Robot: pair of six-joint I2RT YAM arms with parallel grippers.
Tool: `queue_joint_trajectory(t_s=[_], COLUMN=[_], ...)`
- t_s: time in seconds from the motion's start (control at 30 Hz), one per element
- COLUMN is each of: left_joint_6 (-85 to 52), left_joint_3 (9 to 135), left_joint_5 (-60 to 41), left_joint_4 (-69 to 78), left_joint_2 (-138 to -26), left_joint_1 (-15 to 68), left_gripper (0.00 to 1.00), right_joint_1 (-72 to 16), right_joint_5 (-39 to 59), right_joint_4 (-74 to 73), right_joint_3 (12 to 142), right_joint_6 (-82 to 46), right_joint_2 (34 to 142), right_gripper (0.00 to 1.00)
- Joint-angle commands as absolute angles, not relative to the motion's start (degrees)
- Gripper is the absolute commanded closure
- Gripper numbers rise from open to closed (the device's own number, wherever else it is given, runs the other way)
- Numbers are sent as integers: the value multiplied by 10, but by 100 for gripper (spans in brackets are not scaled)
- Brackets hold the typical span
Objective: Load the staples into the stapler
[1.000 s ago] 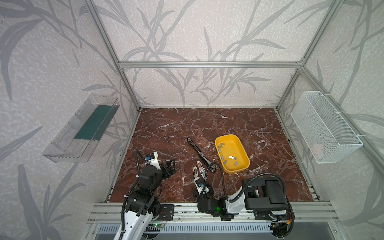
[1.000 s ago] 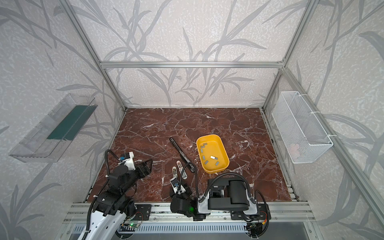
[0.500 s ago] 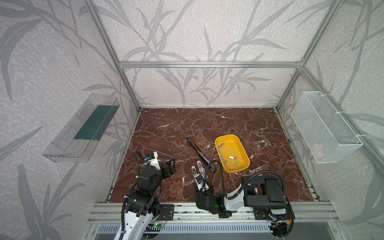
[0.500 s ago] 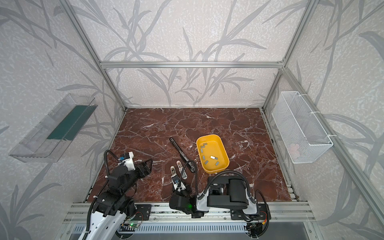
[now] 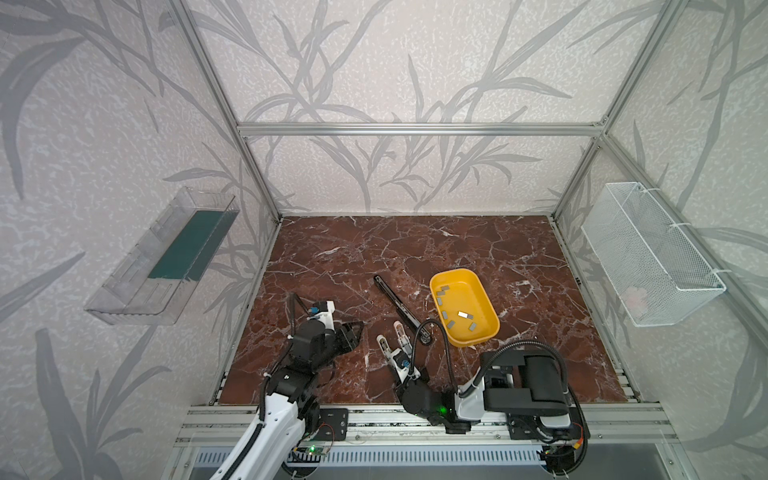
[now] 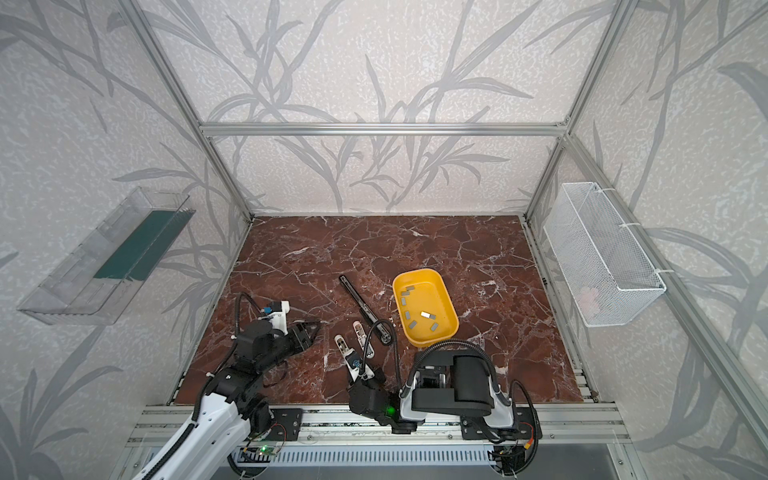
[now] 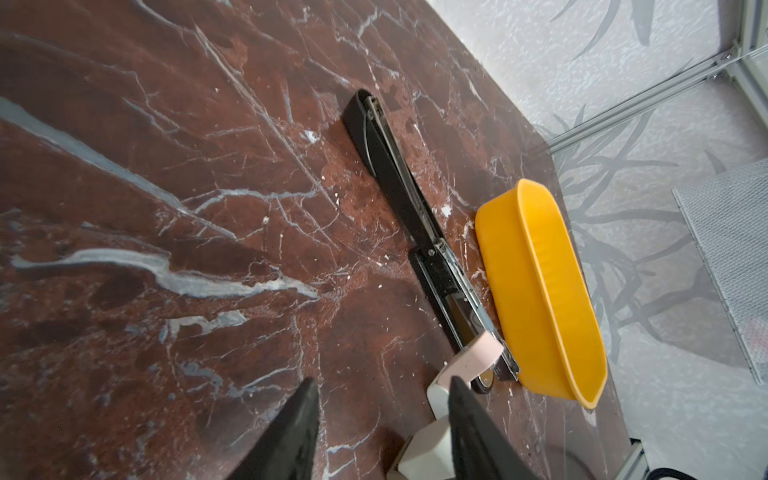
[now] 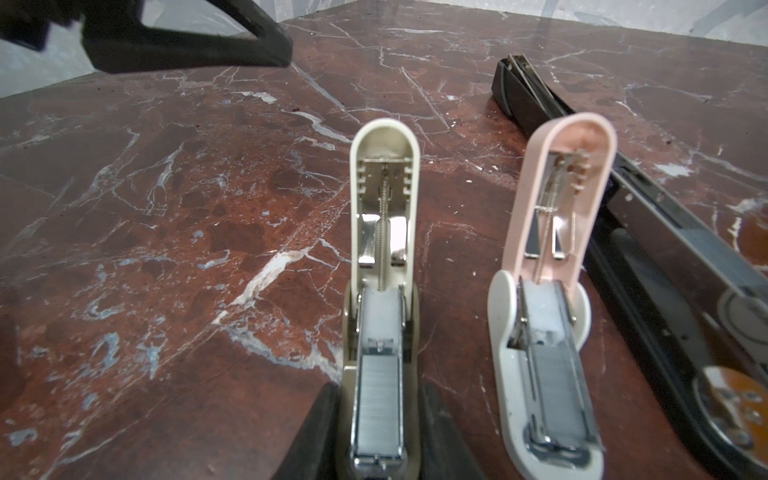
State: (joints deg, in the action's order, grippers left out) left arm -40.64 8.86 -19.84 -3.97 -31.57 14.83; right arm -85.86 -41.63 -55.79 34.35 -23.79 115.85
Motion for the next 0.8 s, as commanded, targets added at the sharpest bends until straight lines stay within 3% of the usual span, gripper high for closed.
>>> queue_joint_trajectory(t_s=[0.0,0.33,0.77], left_joint_6=[-416,-391,-367], left_joint_3=[81,69,84], left_joint_5=[-213,-192,-151], left_joint_4=[28,90,160], left_joint_2=[-337,-428,-542], left_joint_1=[149,173,278], left_gripper=[55,69,77], right_joint_1=[-862,-862,-862], right_joint_5=[-376,-362,-357], right_joint_4=[-487,-497,-484], right_joint_3=[320,327,343], right_joint_6=[-221,-213,-212], right_joint_2=[1190,1199,1209], right_gripper=[84,84,84])
